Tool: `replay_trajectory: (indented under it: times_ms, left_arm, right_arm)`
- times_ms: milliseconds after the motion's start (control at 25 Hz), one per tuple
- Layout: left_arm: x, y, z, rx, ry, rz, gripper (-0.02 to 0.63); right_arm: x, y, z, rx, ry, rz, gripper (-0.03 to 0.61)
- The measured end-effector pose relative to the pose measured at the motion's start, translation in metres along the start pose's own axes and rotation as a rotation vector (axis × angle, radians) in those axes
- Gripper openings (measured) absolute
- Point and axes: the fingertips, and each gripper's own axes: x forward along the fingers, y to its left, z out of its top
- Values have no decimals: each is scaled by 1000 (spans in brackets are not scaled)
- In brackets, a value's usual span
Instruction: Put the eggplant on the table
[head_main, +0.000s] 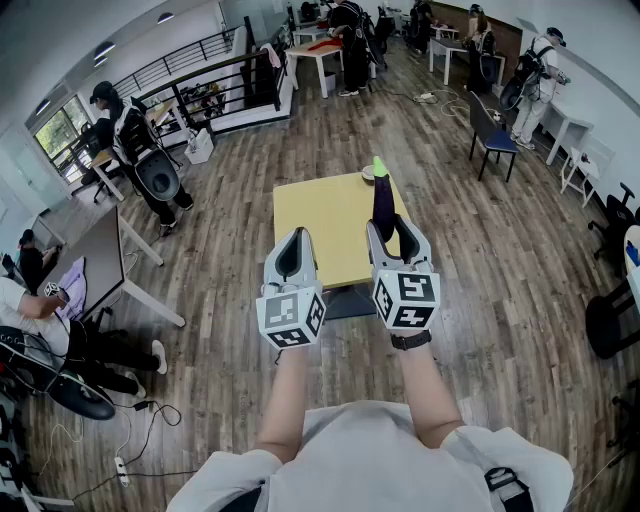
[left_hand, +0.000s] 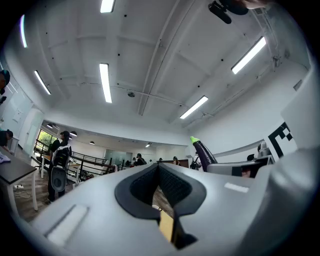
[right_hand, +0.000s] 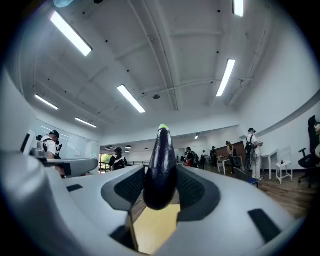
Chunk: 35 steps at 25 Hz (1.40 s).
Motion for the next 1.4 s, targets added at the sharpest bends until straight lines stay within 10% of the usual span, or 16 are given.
replay_trajectory:
  times_ms: [760, 1400]
  left_arm:
    - [34, -42, -56, 34, 128, 26, 9]
    - [191, 50, -72, 20, 110, -76, 9]
  right_arm:
    - [3, -56, -41, -6, 56, 80, 198]
    - [191, -38, -57, -39, 75, 64, 198]
